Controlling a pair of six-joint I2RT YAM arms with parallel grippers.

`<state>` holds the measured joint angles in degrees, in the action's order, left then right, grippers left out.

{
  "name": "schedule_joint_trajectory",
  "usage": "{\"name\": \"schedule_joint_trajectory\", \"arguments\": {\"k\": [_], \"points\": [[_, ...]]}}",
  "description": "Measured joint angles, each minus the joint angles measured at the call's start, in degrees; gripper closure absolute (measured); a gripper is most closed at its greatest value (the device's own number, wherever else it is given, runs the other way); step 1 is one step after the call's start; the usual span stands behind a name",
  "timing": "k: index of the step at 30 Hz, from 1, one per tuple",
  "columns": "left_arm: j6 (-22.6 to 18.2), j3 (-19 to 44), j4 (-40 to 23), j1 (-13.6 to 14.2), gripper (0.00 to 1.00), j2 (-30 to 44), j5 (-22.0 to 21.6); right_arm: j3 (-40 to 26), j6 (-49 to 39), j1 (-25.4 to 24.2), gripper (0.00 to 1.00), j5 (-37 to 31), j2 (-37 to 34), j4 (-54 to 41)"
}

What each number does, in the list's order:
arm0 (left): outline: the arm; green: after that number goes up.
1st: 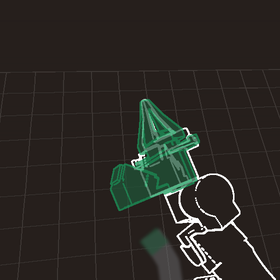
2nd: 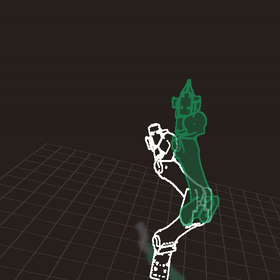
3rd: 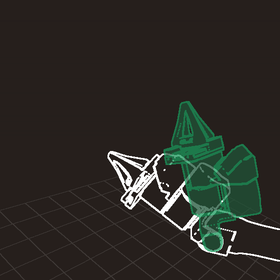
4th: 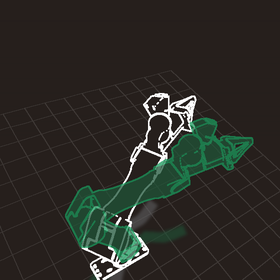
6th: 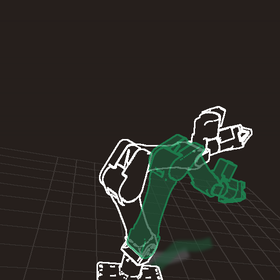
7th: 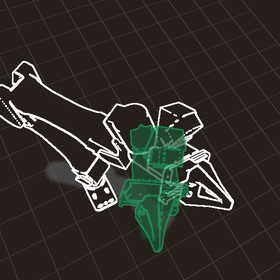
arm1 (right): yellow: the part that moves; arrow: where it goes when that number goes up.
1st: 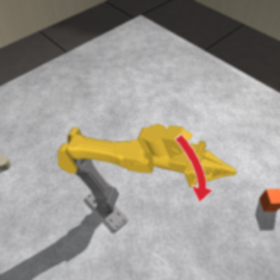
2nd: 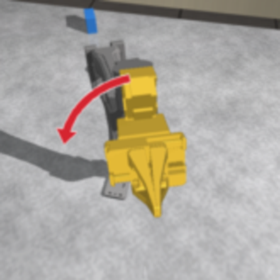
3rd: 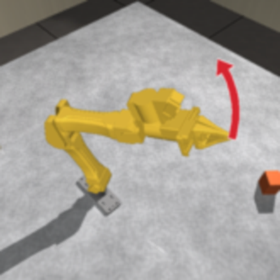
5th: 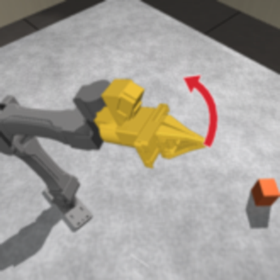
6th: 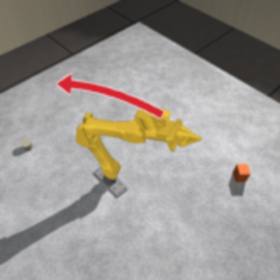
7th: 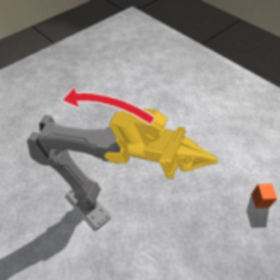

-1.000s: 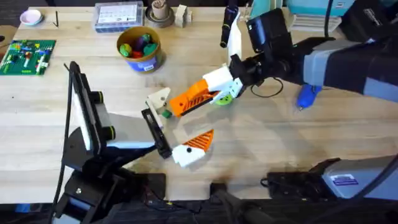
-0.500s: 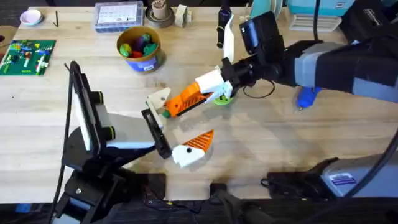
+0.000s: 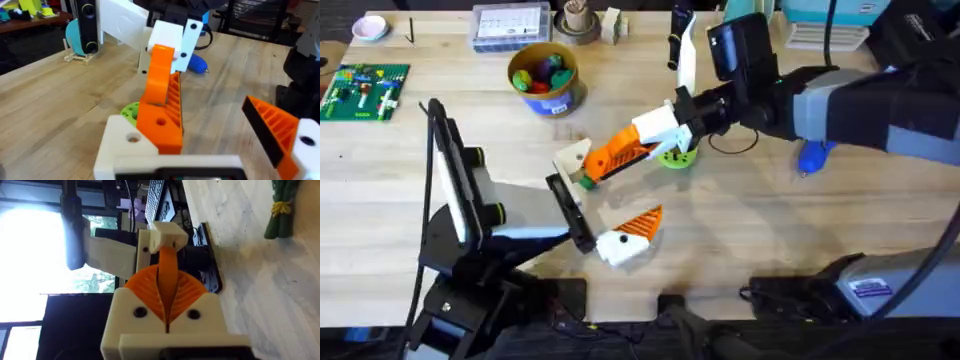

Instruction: Pick up the gripper from the table and insert it into the empty holder that is missing its gripper. Then pick up a screw, insert it into the mounting hole, and use the screwdriver to tighten it. Finally, clean up the table by picking up the vegetable and placing it into the bucket.

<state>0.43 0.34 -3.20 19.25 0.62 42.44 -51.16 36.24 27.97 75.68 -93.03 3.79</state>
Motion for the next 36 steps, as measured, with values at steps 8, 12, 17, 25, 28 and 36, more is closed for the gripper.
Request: {"name": "schedule_joint_trajectory", "arguments": {"k": [8,12,17,25,28,36], "points": [[0.00,0.00,0.00,0.00,0.008,0.00,-1.11,0.02,5.08,0.23,0.993,-2.22,0.00,2.85],[0.00,0.00,0.14,-0.11,0.008,0.00,-3.06,0.13,9.01,0.66,0.993,-4.01,0.01,6.24],[0.02,0.02,0.24,-0.18,0.008,0.00,-4.89,0.24,12.37,1.52,0.994,-6.09,0.02,8.67],[0.35,-0.07,1.83,-0.88,0.008,0.00,-8.05,0.24,15.52,3.63,0.994,-9.30,0.00,12.97],[0.39,-0.07,2.52,-1.12,0.008,0.00,-9.37,0.24,17.40,4.38,0.994,-10.46,0.00,15.89],[0.82,-0.13,1.55,-1.87,0.008,0.00,-12.68,0.24,22.44,5.92,0.994,-11.46,-3.75,23.19]]}}
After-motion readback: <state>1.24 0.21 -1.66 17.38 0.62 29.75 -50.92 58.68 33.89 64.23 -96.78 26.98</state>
